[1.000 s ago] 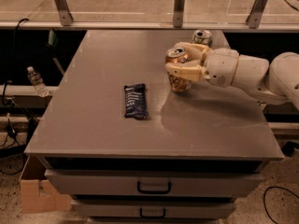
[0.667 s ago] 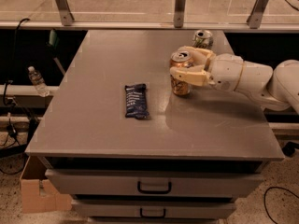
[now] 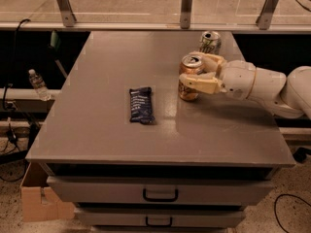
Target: Place orange can upright
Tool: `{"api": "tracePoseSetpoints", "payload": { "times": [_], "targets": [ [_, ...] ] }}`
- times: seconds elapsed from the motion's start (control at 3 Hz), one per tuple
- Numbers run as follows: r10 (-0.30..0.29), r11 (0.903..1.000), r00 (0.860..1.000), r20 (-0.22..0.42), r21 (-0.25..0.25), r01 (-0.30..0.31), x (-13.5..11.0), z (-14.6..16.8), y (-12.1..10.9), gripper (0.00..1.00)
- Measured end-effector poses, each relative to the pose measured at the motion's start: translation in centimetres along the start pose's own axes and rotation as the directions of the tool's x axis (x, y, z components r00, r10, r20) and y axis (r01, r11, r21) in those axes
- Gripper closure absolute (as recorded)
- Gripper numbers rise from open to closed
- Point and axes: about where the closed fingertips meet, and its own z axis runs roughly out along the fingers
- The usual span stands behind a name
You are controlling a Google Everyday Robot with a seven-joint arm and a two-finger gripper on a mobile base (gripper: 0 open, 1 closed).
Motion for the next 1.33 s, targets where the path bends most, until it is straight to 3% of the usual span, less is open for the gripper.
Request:
{"api": "tracePoseSetpoints", "payload": {
  "times": [0.33,1.0,1.33],
  "targets": [
    [0.009,1.0,1.0,-0.013,-0.002,-0.009,0.8,-0.6,0.0,0.05],
    [-0.06,0.995,0.993,-0.105,0.074,0.067,-1.2,-4.8,-3.3,0.0],
    [-0.11,0.9809,0.976,-0.19,0.138,0.137,-3.8,-9.1,-5.0,0.0]
  ]
}}
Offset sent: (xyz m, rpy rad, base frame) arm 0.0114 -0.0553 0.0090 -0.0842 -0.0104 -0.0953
